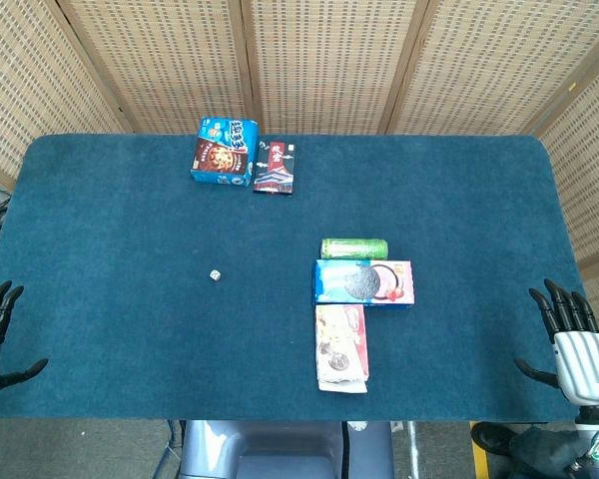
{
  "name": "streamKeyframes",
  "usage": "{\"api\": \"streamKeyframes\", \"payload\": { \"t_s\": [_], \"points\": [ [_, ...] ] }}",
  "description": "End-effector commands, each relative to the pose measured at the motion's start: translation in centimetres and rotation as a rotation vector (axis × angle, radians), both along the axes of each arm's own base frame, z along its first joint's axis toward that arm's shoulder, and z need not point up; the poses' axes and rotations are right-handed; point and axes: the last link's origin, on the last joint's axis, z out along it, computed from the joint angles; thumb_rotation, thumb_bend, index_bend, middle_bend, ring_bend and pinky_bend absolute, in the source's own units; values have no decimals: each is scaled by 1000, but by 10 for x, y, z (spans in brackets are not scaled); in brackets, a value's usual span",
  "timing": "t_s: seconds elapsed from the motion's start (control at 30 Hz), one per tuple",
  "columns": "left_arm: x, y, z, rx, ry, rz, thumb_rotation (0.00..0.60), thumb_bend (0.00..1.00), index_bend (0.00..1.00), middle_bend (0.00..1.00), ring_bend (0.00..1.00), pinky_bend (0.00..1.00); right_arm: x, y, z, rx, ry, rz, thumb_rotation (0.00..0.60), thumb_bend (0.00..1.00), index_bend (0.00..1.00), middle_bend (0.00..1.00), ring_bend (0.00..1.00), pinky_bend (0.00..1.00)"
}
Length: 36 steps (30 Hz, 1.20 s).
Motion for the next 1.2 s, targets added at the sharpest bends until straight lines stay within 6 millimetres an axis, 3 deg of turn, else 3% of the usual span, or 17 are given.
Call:
{"api": "streamKeyframes", "payload": {
  "t_s": [0.03, 0.37, 0.53, 0.57, 0.7, 0.83, 0.97, 1.2],
  "points": [
    [0, 0, 0, -1, 1, 0, 600, 0, 0, 0, 0, 0, 0, 0, 0, 0, -1, -1, 600, 0, 58, 0, 0, 0],
    [0, 4, -5, -32, -14, 1, 600, 0, 0, 0, 0, 0, 0, 1, 0, -5, -3, 0, 600, 0, 58, 0, 0, 0],
    [11, 45, -18, -105, -30, -28, 600, 8, 0, 0, 0, 0, 0, 0, 0, -4, -9, -4, 600, 0, 58, 0, 0, 0],
    [17, 56, -22, -124, -37, -40, 600, 46, 13, 0, 0, 0, 0, 0, 0, -3, -8, -3, 600, 0, 58, 0, 0, 0],
    [45, 110, -46, -206, -15, -103, 600, 162, 226, 0, 0, 0, 0, -1, 0, 0, -15, -9, 600, 0, 58, 0, 0, 0],
    [70, 145, -77, -294, -30, -112, 600, 198, 295, 0, 0, 0, -1, -1, 0, 2, -18, -10, 600, 0, 58, 0, 0, 0],
    [89, 171, -106, -338, -16, -120, 600, 225, 328, 0, 0, 0, -1, -1, 0, 4, -25, -14, 600, 0, 58, 0, 0, 0],
    [110, 195, -146, -376, -30, -89, 600, 256, 337, 0, 0, 0, -2, -2, 0, 10, -37, -16, 600, 0, 58, 0, 0, 0]
  ]
}}
